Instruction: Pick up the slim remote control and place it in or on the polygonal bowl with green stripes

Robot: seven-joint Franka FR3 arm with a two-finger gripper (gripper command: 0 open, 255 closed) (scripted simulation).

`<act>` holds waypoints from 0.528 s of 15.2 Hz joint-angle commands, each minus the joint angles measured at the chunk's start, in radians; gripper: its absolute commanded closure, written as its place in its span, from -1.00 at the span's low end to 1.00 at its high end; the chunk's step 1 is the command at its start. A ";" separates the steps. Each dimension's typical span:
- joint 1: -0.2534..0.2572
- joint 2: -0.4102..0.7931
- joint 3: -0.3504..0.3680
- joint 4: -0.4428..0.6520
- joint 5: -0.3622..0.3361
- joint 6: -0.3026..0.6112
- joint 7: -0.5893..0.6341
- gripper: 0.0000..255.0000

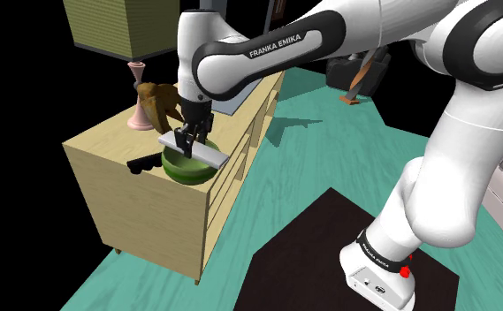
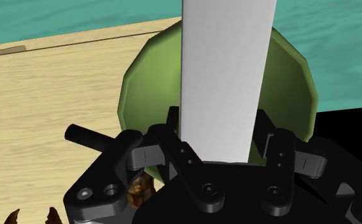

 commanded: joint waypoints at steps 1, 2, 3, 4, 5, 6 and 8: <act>0.000 0.005 0.000 -0.004 0.000 -0.001 0.000 -1.00; 0.000 0.003 0.000 -0.007 0.000 0.000 0.001 -1.00; 0.000 0.005 0.000 -0.005 0.000 -0.001 0.000 -1.00; 0.000 0.005 0.000 -0.005 0.000 0.000 0.000 -1.00; 0.000 0.005 0.000 -0.005 0.000 0.000 0.000 -1.00; 0.000 0.005 -0.001 -0.004 0.000 -0.001 0.000 -1.00; -0.002 -0.019 0.000 0.034 0.006 -0.063 -0.004 -1.00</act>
